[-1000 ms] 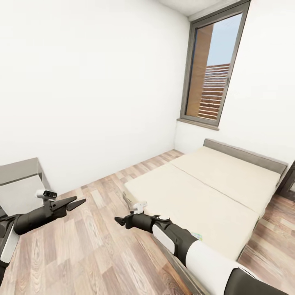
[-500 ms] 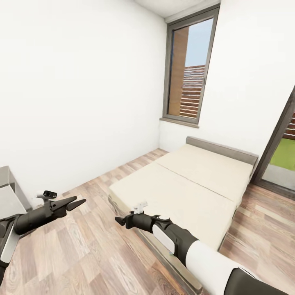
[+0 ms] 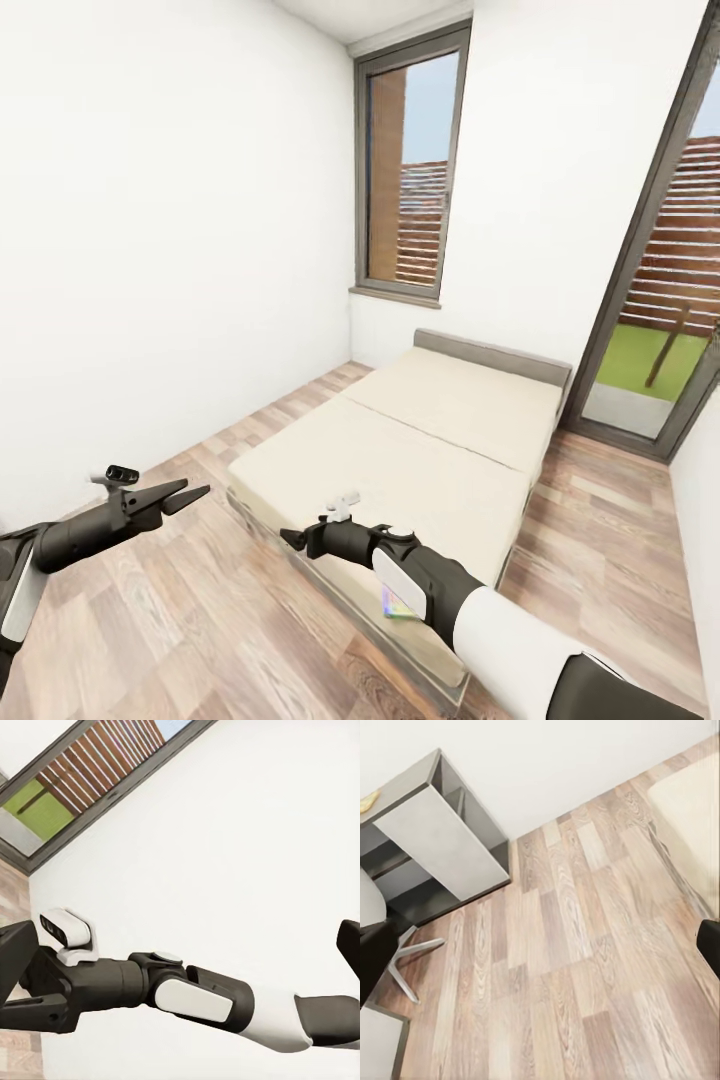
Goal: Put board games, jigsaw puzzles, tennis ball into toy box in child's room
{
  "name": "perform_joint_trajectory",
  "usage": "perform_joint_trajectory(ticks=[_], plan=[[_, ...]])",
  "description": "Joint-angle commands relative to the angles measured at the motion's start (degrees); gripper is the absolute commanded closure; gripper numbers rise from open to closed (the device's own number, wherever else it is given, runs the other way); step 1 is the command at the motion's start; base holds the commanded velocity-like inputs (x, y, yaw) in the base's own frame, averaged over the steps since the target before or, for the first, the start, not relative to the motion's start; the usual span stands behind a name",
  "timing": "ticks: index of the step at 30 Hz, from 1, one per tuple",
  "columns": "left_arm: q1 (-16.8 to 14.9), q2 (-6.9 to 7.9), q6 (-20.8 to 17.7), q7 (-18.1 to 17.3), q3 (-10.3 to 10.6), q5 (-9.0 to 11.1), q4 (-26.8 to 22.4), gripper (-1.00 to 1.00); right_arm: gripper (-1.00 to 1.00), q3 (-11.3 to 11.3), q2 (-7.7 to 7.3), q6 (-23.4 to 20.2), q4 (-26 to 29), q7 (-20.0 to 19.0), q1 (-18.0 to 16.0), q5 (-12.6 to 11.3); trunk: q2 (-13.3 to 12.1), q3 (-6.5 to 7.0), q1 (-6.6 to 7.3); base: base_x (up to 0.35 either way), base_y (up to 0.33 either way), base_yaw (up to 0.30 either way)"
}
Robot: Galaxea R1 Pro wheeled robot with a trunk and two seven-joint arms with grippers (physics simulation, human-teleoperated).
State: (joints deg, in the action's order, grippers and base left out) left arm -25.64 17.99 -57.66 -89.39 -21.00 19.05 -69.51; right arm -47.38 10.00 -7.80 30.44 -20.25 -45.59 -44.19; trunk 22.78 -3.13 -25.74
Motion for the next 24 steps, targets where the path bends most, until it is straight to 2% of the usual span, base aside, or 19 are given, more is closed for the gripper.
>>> perform_joint_trajectory(ticks=[1, 9, 24], plan=[[-0.03, 0.03, -0.61, -0.21, -0.01, -0.03, -0.02, -1.00, -1.00, -0.17, 0.00, -0.20, -0.03, -0.05, -0.10, -0.53, 0.14, -0.14, -0.04, 0.000, 0.094, -0.279], [-0.03, 0.03, -0.61, -0.25, -0.01, -0.04, -0.02, -1.00, -1.00, -0.17, 0.00, -0.14, -0.03, -0.05, -0.10, -0.53, 0.14, -0.14, -0.04, 0.000, 0.093, -0.279], [-0.03, 0.03, -0.61, -0.26, -0.01, 0.00, -0.02, -1.00, -1.00, -0.17, 0.00, -0.11, -0.03, -0.05, -0.09, -0.53, 0.14, -0.14, -0.04, 0.000, 0.008, -0.279]])
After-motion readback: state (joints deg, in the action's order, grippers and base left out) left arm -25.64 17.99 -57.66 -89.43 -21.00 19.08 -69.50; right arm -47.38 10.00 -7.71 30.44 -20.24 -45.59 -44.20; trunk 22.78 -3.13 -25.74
